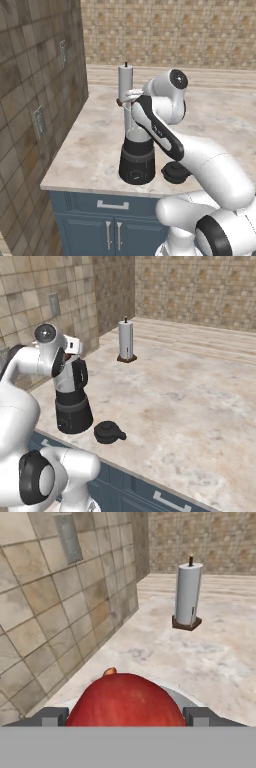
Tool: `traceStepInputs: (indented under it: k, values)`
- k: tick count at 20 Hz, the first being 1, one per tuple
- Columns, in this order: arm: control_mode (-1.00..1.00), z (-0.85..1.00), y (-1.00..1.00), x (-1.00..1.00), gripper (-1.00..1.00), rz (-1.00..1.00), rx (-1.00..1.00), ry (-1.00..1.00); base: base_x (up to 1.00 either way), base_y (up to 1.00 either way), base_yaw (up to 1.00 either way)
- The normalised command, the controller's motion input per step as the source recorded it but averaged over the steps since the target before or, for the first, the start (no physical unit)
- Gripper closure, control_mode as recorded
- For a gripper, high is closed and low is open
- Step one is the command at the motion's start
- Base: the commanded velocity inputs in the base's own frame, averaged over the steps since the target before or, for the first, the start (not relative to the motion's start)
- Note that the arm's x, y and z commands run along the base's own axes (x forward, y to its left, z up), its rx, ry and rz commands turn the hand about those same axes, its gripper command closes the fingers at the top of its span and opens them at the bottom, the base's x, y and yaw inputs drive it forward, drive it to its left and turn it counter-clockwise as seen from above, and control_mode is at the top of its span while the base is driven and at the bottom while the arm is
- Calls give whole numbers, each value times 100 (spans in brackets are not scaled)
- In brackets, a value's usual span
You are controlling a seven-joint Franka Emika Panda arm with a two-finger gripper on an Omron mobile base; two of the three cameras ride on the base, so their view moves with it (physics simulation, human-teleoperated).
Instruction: Grab the onion and lemon wedge from the fridge, place them in the blender, close the lid, and turn on the blender to create a marinade.
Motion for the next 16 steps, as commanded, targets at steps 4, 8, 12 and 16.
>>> traceStepInputs:
  k: [4, 8, 12, 16]
  values:
    - [-100, -4, 1, 31, 100, 0, 0, 6, 0, 0, 0]
    - [-100, -23, 11, 22, -100, 1, 0, 4, 0, 0, 0]
    - [-100, -32, 14, 18, -100, 0, -1, 0, 0, 0, 0]
    - [-100, -23, 21, 11, -100, 0, -2, 0, 0, 0, 0]
